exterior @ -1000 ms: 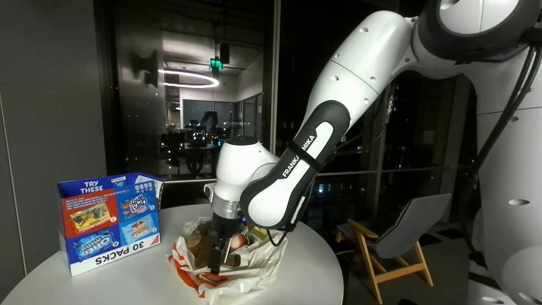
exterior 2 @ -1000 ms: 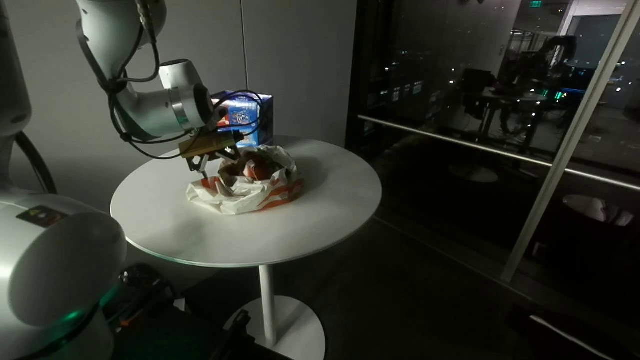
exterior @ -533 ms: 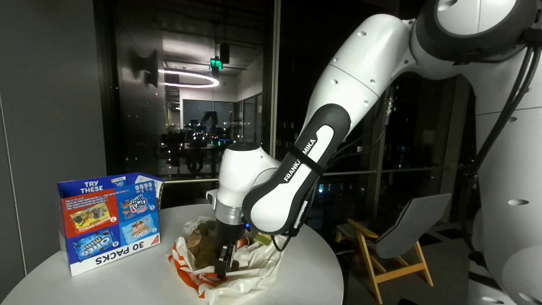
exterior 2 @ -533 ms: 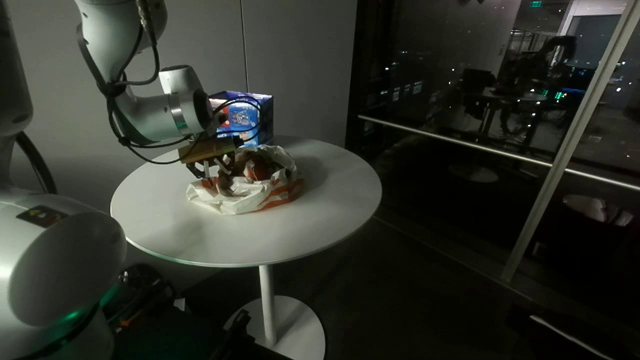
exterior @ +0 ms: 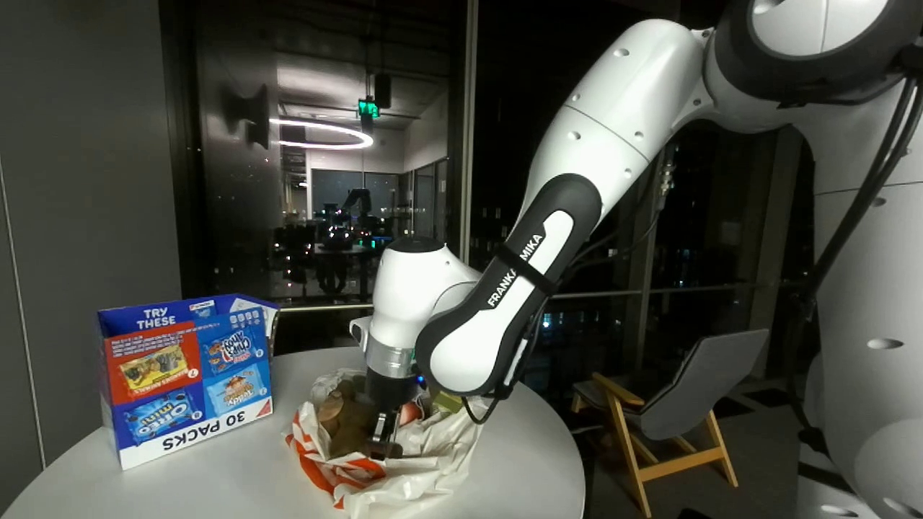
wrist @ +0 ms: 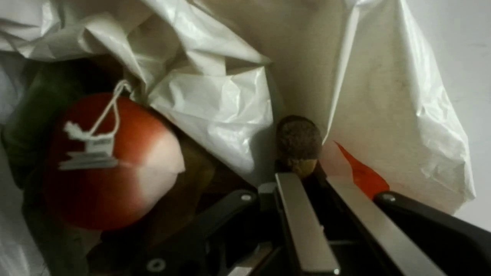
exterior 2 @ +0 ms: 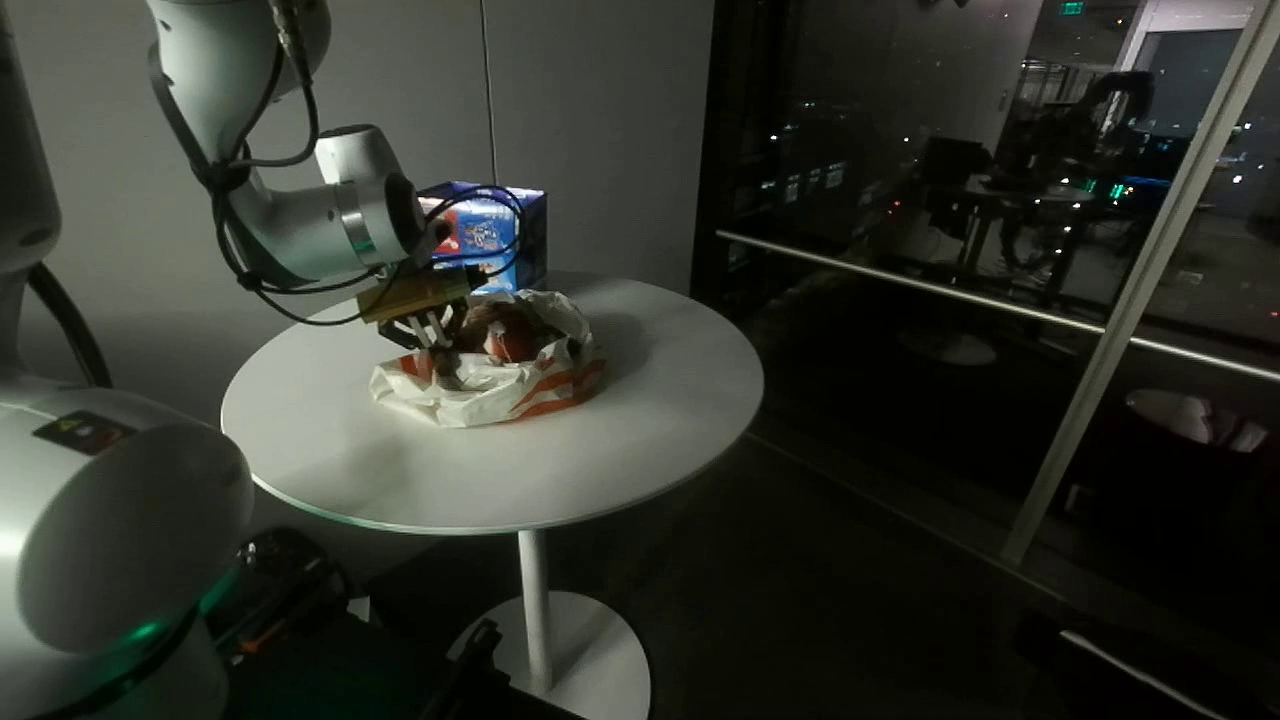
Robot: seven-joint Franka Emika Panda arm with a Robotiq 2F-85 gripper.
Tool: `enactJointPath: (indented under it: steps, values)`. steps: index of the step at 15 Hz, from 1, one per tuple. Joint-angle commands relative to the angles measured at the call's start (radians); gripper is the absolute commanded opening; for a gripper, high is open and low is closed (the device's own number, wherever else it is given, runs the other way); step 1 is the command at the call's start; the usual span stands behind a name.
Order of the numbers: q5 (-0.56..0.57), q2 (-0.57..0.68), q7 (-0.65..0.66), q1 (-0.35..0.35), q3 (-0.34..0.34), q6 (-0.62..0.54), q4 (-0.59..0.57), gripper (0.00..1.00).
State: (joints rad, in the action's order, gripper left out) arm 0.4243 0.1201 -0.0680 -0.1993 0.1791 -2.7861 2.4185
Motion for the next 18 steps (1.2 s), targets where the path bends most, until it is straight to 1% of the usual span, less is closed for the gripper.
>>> enactJointPath:
  steps: [1, 3, 6, 9, 11, 12, 13, 15, 16, 17, 18]
  values:
    - [0.084, -0.082, 0.063, -0.006, -0.019, -0.045, 0.037, 0.08]
    - [0.168, -0.100, 0.117, -0.003, -0.034, -0.052, 0.033, 0.08]
    - [0.422, -0.087, 0.264, 0.000, -0.065, -0.055, 0.002, 0.08]
    - [0.630, -0.100, 0.394, -0.005, -0.076, -0.039, -0.004, 0.08]
    - [0.731, -0.105, 0.457, -0.006, -0.074, -0.032, -0.005, 0.08]
    - [0.764, -0.110, 0.480, -0.007, -0.071, -0.033, -0.002, 0.09]
    - [0.753, -0.113, 0.475, -0.006, -0.067, -0.041, 0.008, 0.09]
    - [0.691, -0.118, 0.437, -0.004, -0.058, -0.061, 0.028, 0.09]
    - [0.615, -0.119, 0.388, -0.002, -0.052, -0.066, 0.043, 0.09]
    - [0.497, -0.121, 0.317, 0.010, -0.031, -0.055, 0.062, 0.09]
    - [0.428, -0.125, 0.275, 0.010, -0.025, -0.071, 0.073, 0.10]
